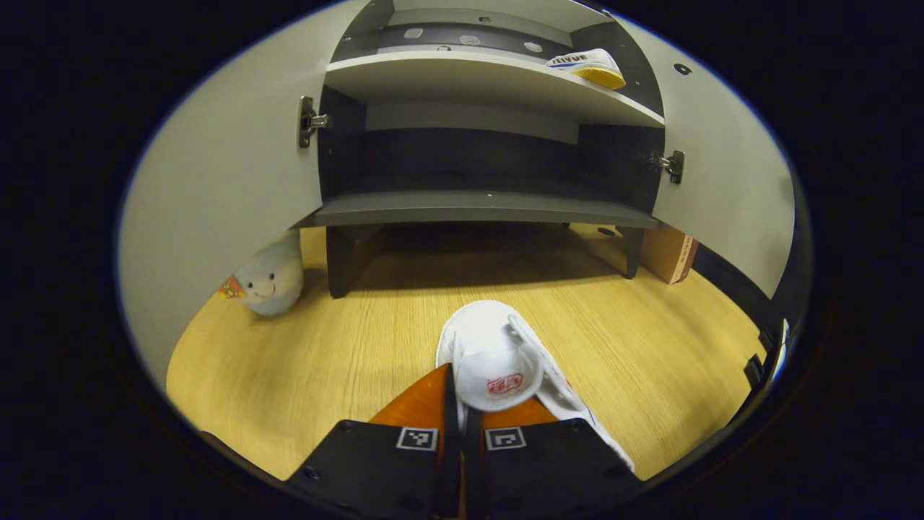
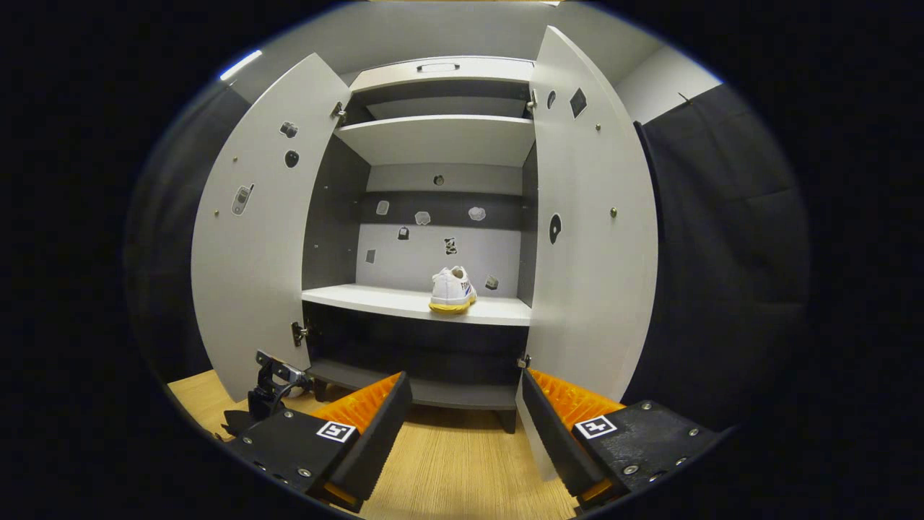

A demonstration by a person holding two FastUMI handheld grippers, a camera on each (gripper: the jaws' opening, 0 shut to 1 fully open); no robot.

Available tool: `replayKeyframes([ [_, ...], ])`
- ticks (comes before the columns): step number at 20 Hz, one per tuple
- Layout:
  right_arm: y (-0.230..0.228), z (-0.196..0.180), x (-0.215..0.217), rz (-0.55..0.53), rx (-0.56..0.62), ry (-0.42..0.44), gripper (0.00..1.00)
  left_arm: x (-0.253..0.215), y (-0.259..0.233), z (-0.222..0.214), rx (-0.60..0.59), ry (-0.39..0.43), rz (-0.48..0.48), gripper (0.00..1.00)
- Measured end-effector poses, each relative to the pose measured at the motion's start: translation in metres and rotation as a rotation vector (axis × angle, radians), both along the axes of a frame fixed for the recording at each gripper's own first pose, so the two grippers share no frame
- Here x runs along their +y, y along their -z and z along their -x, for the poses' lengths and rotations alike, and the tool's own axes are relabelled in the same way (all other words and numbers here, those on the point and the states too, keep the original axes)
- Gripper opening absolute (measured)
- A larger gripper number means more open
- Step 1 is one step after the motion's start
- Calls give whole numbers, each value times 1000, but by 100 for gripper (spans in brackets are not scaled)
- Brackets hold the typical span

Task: Grab one shoe with the right hand and put it into the shoe cabinet, grab the other shoe with the left hand and put it into the shoe cabinet; then close the right door with the right hand and the left door with the left hand.

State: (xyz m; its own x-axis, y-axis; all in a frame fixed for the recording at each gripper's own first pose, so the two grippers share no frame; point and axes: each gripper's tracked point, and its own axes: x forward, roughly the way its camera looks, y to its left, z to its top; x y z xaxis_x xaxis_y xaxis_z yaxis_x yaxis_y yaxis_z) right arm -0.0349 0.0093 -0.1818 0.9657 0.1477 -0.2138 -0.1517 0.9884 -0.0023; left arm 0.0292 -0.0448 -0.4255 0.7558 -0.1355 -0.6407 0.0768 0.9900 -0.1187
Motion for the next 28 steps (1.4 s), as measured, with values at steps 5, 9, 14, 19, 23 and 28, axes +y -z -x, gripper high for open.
replayKeyframes([
  [5, -5, -1, 3, 3, -19, -11, 94, 2, -86, 9, -121, -55, 35, 7],
  [9, -9, -1, 3, -14, -32, -10, 94, -2, -210, -7, -258, -63, 61, 7],
  [14, -12, 1, 0, -51, -37, -2, 94, 8, -342, -84, -412, -80, 74, 7],
  [19, -17, 5, -6, -54, -45, 7, 94, 5, -387, -197, -435, -67, 18, 7],
  [23, -22, 8, -14, -48, -56, 26, 98, 2, -370, -277, -350, -52, -17, 7],
  [28, -16, 11, -22, -35, -44, 53, 94, 12, -313, -323, -194, -74, -54, 7],
])
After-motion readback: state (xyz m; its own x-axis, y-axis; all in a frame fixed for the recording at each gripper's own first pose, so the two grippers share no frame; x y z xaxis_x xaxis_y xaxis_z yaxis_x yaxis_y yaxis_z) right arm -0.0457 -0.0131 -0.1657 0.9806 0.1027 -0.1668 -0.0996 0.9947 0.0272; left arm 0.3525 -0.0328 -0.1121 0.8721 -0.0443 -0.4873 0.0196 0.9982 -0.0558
